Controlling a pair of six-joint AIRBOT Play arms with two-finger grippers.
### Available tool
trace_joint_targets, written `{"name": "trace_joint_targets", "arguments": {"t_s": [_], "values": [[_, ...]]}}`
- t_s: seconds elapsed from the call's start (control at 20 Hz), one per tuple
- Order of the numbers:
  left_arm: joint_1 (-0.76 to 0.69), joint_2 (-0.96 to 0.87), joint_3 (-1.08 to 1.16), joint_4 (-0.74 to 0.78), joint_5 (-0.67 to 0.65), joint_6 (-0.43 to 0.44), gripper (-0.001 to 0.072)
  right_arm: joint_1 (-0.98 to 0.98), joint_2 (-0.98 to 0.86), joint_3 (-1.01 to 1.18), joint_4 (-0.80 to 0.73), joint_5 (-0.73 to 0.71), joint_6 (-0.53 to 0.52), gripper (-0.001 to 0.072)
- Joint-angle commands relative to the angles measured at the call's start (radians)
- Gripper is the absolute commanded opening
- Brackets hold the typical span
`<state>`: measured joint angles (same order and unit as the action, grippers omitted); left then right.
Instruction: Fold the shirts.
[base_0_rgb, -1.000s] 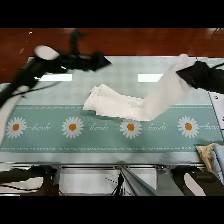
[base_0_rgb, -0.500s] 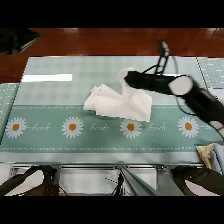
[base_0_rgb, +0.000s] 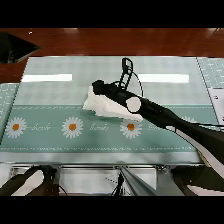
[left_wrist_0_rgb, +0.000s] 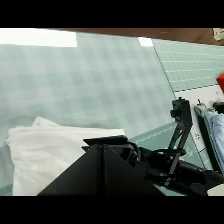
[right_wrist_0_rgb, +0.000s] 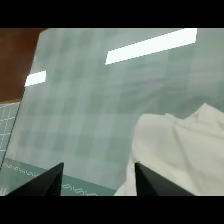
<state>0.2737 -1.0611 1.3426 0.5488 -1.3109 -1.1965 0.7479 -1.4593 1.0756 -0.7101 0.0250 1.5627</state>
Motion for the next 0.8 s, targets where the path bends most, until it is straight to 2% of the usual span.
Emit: {"name": "trace_joint_targets", "arguments": {"t_s": [0.0,0.1,0.25,0.3,0.4,0.45,0.5,0.55,0.6,0.75], "values": [[0.000,0.001,-0.040,0.045,-0.006,0.000,0.0026,-0.077,0.056,0.010,-0.085,0.111,-0.058,0.0514],[0.009,-0.001,-0.040,0.094,-0.002,0.000,0.0027,-0.215,0.141,0.010,-0.238,0.334,-0.058,0.0514],[0.029,-0.001,-0.040,0.145,-0.004,-0.001,0.0027,-0.458,0.270,0.010,-0.616,0.784,-0.049,0.0510],[0.033,-0.001,-0.040,0.156,-0.010,-0.001,0.0027,-0.536,0.294,0.010,-0.766,0.943,-0.031,0.0476],[0.033,-0.001,-0.040,0.162,-0.011,-0.005,0.0032,-0.676,0.299,-0.012,-0.936,1.175,-0.013,0.0477],[0.032,-0.001,-0.040,0.161,-0.011,-0.013,0.0086,-0.756,0.299,-0.053,-0.921,1.213,-0.024,0.0481],[0.031,-0.001,-0.040,0.162,-0.011,-0.020,0.0195,-0.834,0.299,-0.103,-0.833,1.220,-0.042,0.0499],[0.031,-0.001,-0.040,0.163,-0.011,-0.036,0.0287,-0.897,0.299,-0.156,-0.697,1.199,-0.056,0.0519],[0.031,-0.001,-0.040,0.163,-0.011,-0.050,0.0332,-0.951,0.299,-0.220,-0.520,1.147,-0.085,0.0539],[0.031,-0.003,-0.040,0.172,-0.026,-0.054,0.0332,-0.971,0.299,-0.399,-0.102,0.927,-0.213,0.0550]]}}
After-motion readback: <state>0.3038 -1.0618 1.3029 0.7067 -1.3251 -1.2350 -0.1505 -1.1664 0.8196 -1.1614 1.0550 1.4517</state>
